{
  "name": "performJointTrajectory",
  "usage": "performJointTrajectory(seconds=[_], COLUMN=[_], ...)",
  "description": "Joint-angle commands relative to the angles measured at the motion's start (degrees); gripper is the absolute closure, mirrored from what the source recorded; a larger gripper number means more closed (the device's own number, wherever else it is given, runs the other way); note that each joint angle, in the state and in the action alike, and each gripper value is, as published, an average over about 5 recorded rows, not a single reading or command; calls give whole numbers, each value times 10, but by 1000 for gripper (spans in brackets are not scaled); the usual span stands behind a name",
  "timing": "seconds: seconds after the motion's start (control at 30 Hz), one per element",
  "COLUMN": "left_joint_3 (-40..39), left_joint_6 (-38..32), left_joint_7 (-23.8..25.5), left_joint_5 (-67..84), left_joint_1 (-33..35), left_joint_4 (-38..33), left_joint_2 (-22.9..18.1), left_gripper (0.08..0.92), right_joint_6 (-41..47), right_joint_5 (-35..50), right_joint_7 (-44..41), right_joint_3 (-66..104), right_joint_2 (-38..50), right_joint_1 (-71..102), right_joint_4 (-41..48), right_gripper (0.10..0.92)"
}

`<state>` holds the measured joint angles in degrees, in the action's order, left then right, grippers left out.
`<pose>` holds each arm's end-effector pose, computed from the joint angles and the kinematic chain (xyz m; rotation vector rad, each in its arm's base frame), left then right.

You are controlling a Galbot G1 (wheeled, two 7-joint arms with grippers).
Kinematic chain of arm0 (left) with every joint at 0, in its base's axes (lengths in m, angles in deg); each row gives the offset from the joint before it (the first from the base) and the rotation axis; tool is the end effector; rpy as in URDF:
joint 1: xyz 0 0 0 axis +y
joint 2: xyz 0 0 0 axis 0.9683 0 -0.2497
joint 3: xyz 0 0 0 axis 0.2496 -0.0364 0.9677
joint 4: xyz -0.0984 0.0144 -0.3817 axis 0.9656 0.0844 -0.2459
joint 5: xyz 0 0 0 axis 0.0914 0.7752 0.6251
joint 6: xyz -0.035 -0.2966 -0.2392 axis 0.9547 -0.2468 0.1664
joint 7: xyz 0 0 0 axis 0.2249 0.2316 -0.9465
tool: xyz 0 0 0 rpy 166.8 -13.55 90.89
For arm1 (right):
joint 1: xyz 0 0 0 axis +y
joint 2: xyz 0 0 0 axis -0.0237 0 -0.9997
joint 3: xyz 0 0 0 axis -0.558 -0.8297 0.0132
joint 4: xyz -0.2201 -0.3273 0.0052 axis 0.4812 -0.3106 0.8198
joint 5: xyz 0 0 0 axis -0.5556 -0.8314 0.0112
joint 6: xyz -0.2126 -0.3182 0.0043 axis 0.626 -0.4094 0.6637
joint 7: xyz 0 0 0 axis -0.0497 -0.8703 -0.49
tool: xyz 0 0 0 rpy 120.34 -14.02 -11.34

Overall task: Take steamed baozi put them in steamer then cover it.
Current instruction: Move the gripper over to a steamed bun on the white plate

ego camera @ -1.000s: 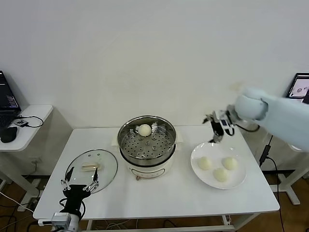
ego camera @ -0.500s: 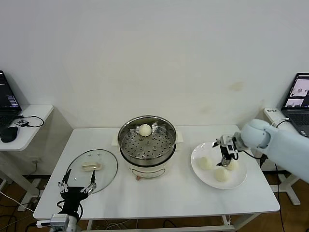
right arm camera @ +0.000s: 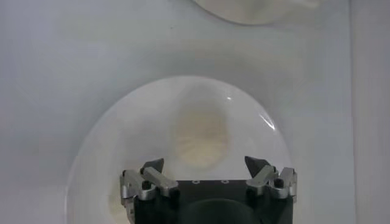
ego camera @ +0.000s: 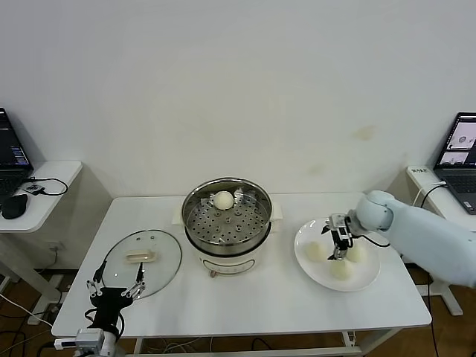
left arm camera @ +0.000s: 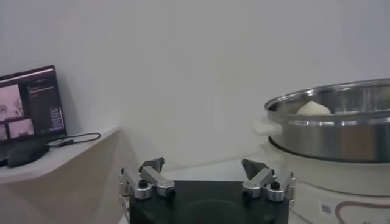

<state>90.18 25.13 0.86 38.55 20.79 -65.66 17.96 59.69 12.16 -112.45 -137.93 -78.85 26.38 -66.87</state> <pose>0.1646 0.0996 -0.3456 0.1509 -3.0025 -0.3325 0.5827 -0.1411 -0.2494 1.2909 -1.4367 1.3900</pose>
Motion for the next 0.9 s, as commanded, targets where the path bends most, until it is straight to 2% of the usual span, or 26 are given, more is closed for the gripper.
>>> performJointTrajectory(seconds=[0.03,0.43,0.9], left_joint_3=[0,-3,-3], left_joint_6=[0,0,-1], left_joint_7=[0,2,1], left_joint_5=[0,2,2], left_joint_1=[-1,-7,-6], left_joint_4=[2,7,4], left_joint_2=[0,-2,-6], left_gripper=[177,177,177], right_joint_6=[-14,-10,1], right_joint_5=[-28,-30,-16], right_joint_7=[-33,-20,-28], right_joint_3=[11,20,4], right_joint_2=[-51,-70,-53], right_joint_1=[13,23,-22], right_joint_4=[66,91,56], right_gripper=[203,215,395])
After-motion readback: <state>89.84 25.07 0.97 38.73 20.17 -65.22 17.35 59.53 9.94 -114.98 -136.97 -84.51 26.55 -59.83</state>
